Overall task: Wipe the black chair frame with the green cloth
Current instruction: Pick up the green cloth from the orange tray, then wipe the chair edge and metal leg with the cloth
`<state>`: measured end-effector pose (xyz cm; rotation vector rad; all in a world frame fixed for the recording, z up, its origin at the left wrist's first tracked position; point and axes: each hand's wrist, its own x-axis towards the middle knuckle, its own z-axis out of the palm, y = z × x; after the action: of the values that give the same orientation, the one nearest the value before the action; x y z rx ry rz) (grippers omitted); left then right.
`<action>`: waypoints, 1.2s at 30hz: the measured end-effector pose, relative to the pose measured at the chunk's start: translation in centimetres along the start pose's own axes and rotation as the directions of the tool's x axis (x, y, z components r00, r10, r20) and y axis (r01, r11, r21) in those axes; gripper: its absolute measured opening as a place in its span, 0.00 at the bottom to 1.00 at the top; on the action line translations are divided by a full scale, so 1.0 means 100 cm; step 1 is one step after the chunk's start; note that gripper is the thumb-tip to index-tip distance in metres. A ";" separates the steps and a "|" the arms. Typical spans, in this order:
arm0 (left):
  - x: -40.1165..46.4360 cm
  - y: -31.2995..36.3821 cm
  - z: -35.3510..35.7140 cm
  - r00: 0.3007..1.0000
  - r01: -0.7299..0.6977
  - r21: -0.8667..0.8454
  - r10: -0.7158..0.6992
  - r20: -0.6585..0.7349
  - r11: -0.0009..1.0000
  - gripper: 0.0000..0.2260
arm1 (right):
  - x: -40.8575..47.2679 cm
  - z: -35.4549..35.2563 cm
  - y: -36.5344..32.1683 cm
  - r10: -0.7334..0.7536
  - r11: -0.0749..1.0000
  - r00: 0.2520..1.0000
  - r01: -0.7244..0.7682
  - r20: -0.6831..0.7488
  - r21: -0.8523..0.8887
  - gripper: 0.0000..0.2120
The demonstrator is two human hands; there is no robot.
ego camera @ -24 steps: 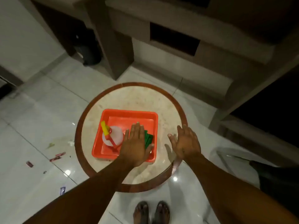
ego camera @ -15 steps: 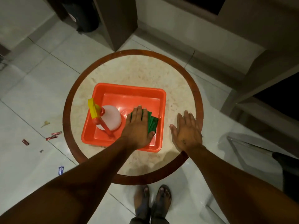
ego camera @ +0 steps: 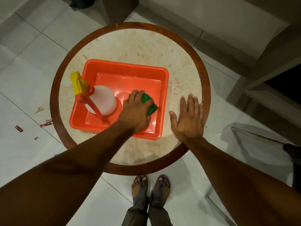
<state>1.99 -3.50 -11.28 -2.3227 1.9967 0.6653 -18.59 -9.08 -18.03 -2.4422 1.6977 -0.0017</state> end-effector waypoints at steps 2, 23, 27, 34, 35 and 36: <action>0.000 0.003 -0.006 1.000 0.010 -0.028 -0.010 -0.004 1.000 0.22 | 0.000 -0.005 -0.001 -0.006 1.000 0.999 0.006 0.041 0.002 0.37; -0.276 0.238 0.151 0.945 0.249 -0.829 -0.314 0.094 0.501 0.20 | -0.307 -0.054 0.220 0.101 0.992 0.929 -0.068 0.355 -0.106 0.42; -0.323 0.301 0.218 0.889 0.392 -0.877 -0.362 0.282 0.279 0.18 | -0.377 -0.060 0.265 0.084 0.990 0.929 -0.038 0.360 -0.134 0.39; -0.351 0.355 0.293 0.782 0.489 -0.859 -0.360 0.509 -0.151 0.13 | -0.424 -0.043 0.313 0.098 0.986 0.931 -0.043 0.352 -0.162 0.38; -0.350 0.358 0.299 0.774 0.478 -0.857 -0.371 0.514 -0.192 0.12 | -0.425 -0.039 0.316 0.077 0.988 0.942 -0.027 0.328 -0.154 0.38; -0.347 0.361 0.305 0.767 0.469 -0.857 -0.381 0.516 -0.214 0.13 | -0.424 -0.036 0.320 0.053 0.989 0.952 -0.009 0.300 -0.146 0.37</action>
<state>-45.04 30.84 -18.42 -3.0037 -0.0089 2.6721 -63.65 19.10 -14.89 -2.3597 1.6465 0.4910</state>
